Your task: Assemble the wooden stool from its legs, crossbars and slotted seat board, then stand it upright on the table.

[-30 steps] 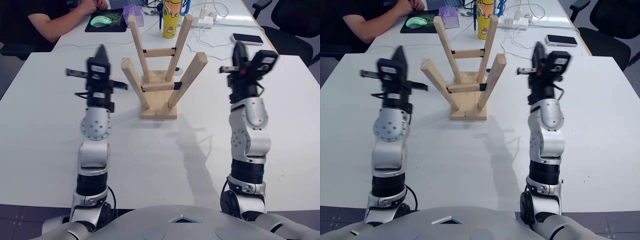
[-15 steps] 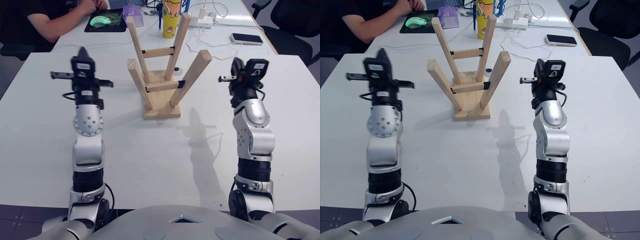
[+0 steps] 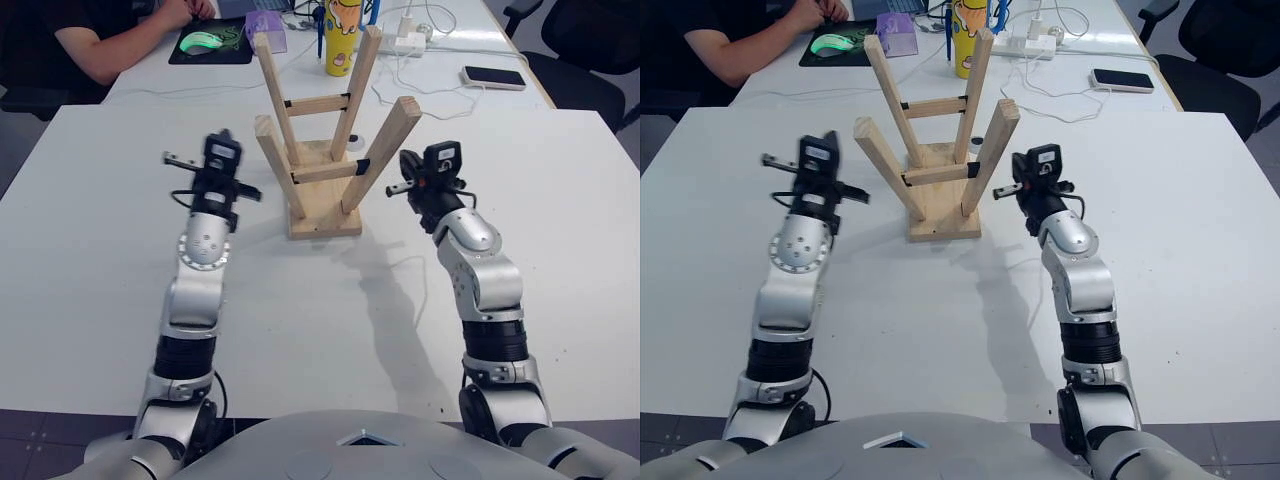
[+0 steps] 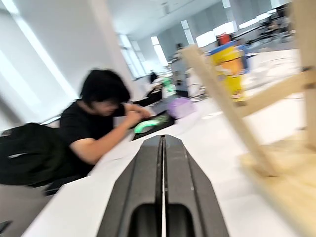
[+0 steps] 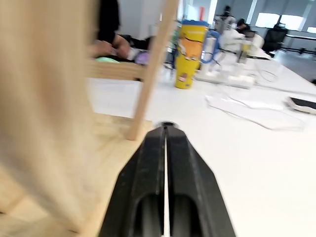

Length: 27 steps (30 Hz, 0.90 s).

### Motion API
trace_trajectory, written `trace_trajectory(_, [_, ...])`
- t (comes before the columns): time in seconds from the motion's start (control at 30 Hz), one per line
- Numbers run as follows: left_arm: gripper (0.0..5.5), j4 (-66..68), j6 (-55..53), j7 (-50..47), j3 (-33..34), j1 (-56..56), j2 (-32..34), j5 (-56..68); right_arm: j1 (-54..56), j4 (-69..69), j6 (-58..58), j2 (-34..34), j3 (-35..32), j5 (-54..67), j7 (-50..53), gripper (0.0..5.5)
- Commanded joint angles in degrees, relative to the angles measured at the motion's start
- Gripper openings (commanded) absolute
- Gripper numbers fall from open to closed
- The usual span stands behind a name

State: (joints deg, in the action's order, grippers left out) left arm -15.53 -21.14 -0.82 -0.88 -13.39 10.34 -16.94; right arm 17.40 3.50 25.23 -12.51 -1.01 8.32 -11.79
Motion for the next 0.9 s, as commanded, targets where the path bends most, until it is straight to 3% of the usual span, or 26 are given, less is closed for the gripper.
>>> trace_trajectory(0.03, [0.0,3.94,0.72,3.91,1.41,0.99,3.84,1.49,3.26,-11.48,-5.26,-1.04,0.28,1.28,-7.04,0.02])
trace_trajectory(0.27, [0.0,14.35,6.5,34.44,-9.22,4.76,19.46,6.91,17.81,-39.9,-21.34,-0.98,-1.57,3.18,-20.95,0.02])
trace_trajectory(0.43, [0.0,16.27,10.91,48.27,-12.22,3.34,25.45,10.3,24.82,-54.33,-27.59,-1.55,-1.25,3.65,-33.01,0.02])
trace_trajectory(0.63, [0.0,14.18,12.3,51.51,-14.06,2.1,23.22,12.98,25.0,-57.39,-28.51,-1.03,2.79,1.37,-43.72,0.02])
trace_trajectory(0.9, [0.0,10.63,16.58,47.52,-12.79,1.82,15.67,17.83,23.42,-60.61,-32.25,-0.43,3.62,-3.44,-35.28,0.02])
